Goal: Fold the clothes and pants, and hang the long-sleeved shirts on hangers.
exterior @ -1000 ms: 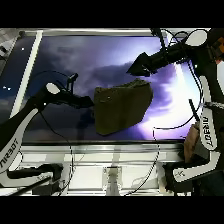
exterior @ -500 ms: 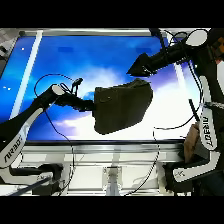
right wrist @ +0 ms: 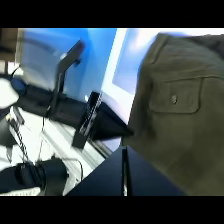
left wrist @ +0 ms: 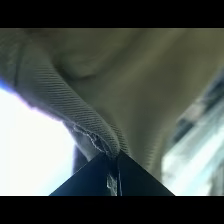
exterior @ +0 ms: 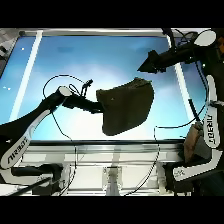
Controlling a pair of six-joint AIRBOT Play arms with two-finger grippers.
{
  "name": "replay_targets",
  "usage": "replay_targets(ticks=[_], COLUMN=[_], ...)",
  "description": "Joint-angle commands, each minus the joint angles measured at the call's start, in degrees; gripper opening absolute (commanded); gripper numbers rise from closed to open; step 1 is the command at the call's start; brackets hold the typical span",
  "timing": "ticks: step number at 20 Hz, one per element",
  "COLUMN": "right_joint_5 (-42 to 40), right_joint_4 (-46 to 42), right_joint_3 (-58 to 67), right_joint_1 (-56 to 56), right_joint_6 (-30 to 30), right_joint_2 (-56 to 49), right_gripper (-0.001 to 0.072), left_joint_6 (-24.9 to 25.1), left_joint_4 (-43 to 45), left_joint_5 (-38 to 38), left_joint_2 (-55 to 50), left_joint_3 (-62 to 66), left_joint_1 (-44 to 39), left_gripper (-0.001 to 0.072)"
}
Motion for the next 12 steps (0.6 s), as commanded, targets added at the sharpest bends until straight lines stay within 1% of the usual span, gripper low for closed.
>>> replay_targets(ticks=[1, 3, 4, 6, 8, 12], right_joint_5=[-0.66, -1.49, -1.97, -3.93, -8.20, -12.22], right_joint_4=[0.02, 0.04, -0.26, -0.37, -1.27, -1.31], right_joint_3=[-4.24, -8.09, -10.21, -14.80, -20.50, -32.35], right_joint_1=[-3.58, -4.79, -5.18, -5.64, -6.10, -8.13], right_joint_6=[-0.09, -0.28, -0.31, -0.52, -0.94, -2.56], right_joint_2=[0.04, 0.04, 0.07, 0.52, 2.73, 9.38], right_gripper=[0.0015, 0.0016, 0.0015, 0.0015, 0.0015, 0.0015], left_joint_6=[6.93, 10.49, 11.37, 11.43, 11.50, 17.55], left_joint_4=[-17.11, -23.06, -24.85, -25.42, -26.84, -35.76], left_joint_5=[6.03, 10.12, 11.13, 11.50, 11.93, 12.57], left_joint_2=[-0.04, -0.57, -1.38, -3.72, -6.67, -11.10], left_joint_3=[-0.02, 0.04, 0.07, 0.11, 0.11, 4.15], left_joint_1=[-3.93, -7.19, -9.03, -12.28, -15.26, -16.35], left_gripper=[0.0020, 0.0020, 0.0020, 0.0019, 0.0020, 0.0019])
